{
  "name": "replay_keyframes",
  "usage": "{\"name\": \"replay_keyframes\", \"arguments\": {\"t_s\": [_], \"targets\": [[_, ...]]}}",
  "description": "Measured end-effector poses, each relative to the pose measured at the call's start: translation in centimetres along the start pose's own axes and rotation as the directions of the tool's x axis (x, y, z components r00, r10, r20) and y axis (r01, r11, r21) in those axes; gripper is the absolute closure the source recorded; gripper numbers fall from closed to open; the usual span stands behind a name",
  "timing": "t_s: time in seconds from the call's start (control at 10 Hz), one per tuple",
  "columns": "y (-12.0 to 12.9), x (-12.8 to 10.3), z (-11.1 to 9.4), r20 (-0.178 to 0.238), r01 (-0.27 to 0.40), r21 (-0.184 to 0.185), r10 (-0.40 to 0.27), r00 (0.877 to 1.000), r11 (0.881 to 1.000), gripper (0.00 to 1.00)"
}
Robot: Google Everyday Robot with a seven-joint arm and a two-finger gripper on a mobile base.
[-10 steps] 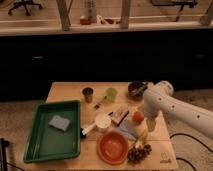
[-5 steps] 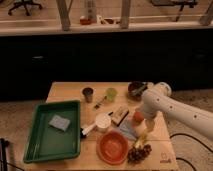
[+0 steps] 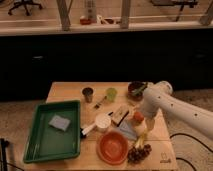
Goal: Place apple in metal cup
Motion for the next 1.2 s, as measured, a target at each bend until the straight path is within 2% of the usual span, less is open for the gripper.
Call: {"name": "replay_keyframes", "arguments": {"t_s": [0.4, 0.9, 1.1, 1.2], "targets": [[-0.5, 0.0, 1.4, 0.034, 0.093, -0.001, -0.093, 0.995, 0.996, 0.20], [-1.8, 0.1, 2.8, 0.053, 0.179, -0.012, -0.178, 0.983, 0.984, 0.21], [-1.9, 0.3, 3.2, 0.053, 0.191, -0.016, -0.190, 0.980, 0.981, 0.35], [-1.9, 0.4, 3.3, 0.051, 0.198, -0.016, -0.197, 0.979, 0.980, 0.47]]}}
